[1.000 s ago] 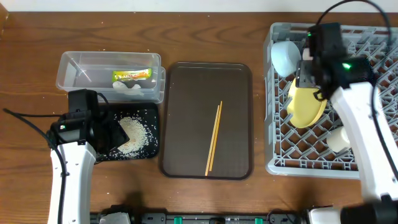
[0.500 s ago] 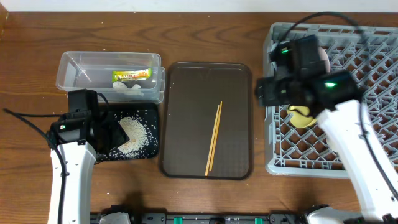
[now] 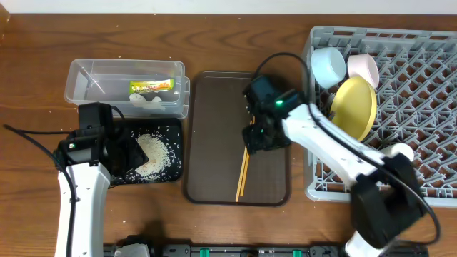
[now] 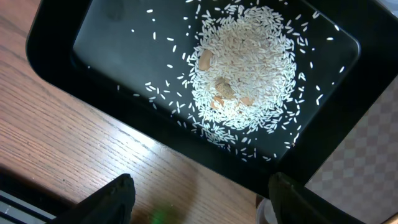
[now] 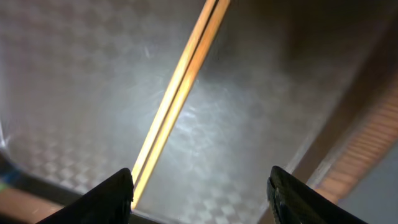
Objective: Sort waste into correct bins and load items into the dishwasher rack
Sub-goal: 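Reach the right gripper down to the wooden chopsticks on the tray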
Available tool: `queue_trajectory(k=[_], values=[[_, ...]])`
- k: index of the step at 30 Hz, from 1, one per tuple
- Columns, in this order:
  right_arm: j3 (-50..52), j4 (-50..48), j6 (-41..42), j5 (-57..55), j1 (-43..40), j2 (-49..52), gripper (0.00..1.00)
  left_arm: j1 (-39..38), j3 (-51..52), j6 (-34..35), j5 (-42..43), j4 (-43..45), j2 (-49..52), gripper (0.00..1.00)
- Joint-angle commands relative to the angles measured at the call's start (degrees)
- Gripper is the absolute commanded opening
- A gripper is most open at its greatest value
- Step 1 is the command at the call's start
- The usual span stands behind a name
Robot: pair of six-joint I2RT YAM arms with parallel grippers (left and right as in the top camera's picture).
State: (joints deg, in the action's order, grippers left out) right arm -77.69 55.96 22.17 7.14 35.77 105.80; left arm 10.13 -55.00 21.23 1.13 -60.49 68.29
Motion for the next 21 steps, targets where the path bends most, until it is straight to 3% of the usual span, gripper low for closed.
queue_trajectory(k=[1,11,21], values=[[0.4,-1.3,3.0,0.2,1.9,4.4,0.67,0.3,-0.3,0.5,-0.3,-0.3,-0.2,0.72],[0.5,-3.1,6.3,-0.3,3.1,12.3,0.64,0.3,-0.3,0.5,-0.3,-0.3,-0.2,0.72],[0.6,-2.8,6.6,-1.7,3.1,12.5,0.61,0.3,-0.3,0.5,-0.3,-0.4,-0.2,0.72]])
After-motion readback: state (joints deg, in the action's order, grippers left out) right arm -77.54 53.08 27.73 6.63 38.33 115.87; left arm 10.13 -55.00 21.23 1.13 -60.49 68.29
